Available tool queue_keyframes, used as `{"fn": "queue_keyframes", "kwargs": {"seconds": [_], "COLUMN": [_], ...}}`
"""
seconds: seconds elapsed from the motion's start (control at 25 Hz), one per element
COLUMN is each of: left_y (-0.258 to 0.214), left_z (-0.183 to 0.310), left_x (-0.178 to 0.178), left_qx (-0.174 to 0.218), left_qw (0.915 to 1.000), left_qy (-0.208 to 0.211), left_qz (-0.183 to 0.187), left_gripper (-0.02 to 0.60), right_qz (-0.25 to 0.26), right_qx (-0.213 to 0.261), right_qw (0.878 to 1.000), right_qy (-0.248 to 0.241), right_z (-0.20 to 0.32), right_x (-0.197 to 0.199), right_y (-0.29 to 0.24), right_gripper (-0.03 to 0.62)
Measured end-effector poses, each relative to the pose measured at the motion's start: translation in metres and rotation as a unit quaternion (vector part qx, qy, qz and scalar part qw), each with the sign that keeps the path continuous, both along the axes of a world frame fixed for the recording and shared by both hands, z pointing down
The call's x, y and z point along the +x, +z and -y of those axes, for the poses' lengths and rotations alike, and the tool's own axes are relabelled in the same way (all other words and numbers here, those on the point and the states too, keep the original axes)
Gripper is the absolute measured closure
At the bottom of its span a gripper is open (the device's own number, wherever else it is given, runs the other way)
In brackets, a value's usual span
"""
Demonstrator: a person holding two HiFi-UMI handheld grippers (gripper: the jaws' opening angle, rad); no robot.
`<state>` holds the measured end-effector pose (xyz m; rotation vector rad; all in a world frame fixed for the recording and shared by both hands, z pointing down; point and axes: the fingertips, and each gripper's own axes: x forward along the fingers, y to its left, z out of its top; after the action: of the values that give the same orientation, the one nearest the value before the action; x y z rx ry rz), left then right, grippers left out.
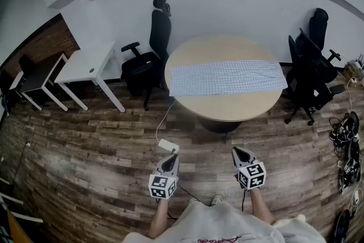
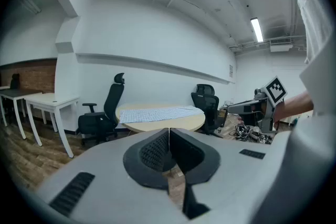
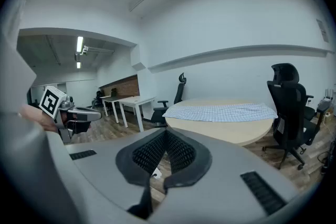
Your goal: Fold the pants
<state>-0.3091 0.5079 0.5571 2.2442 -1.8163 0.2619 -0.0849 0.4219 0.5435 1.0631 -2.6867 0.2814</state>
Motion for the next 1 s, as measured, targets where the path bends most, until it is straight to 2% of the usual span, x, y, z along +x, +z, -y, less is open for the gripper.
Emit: {"fn": "queue_keyframes", "kwargs": {"seconds": [0.36,0.6,1.0], "left_y": [0.001,-0.004,0.0], "left_z": [0.02,0.038,0.054], "left_x": [0.016,0.037,0.059], "left_qx": [-0.003,-0.003,-0.017], "left_qw": [1.0,0.9999,0.9996], "left_qy": [-0.008,-0.007,-0.012], "left_qz": [0.002,0.011,0.022], "left_gripper": [0.546,0.546,0.546], "right_qz": [0.003,0.031,0.03], "right_qx": [-0.004,-0.01,-0.027], "right_qw": [1.0,0.999,0.998], "right_qy": [-0.013,-0.02,-0.039], "right_z": [0.022,0.041,0.06], "right_x": [0.012,0.027,0.038], "right_y": [0.003,0.003,0.021], "right_gripper": [0.565,0.565,0.565]}}
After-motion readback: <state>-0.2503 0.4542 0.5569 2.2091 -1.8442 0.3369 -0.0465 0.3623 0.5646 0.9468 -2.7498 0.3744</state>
